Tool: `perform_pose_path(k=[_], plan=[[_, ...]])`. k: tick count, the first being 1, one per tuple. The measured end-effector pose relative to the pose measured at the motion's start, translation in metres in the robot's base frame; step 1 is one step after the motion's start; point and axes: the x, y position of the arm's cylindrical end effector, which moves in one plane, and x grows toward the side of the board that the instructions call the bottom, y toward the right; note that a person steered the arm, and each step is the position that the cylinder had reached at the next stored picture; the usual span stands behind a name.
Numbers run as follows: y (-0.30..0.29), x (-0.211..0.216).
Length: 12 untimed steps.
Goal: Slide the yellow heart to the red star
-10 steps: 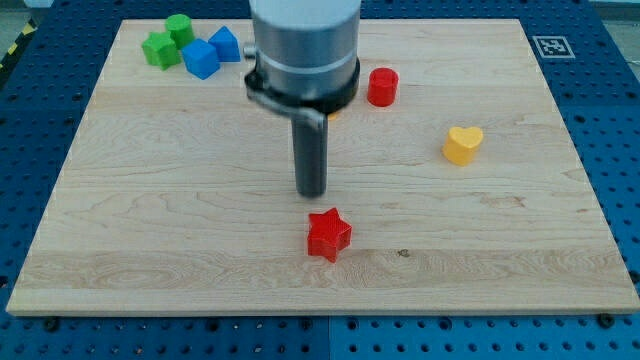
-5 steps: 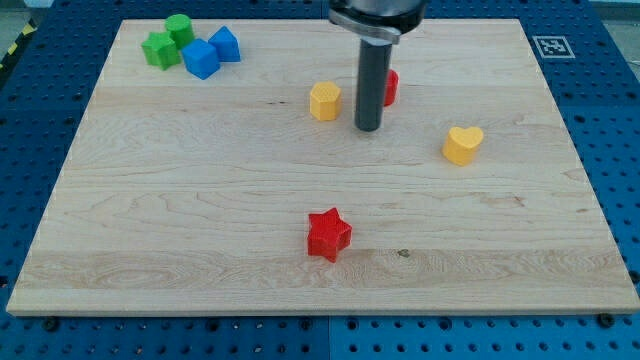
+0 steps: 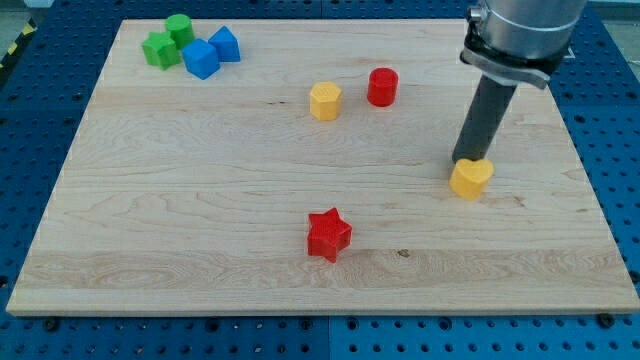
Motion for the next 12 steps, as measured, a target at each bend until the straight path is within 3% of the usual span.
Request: perform_pose_path(k=[3, 7, 12], plan=[[0.027, 0.034], [-0.045, 0.104], [-0.058, 0.091]])
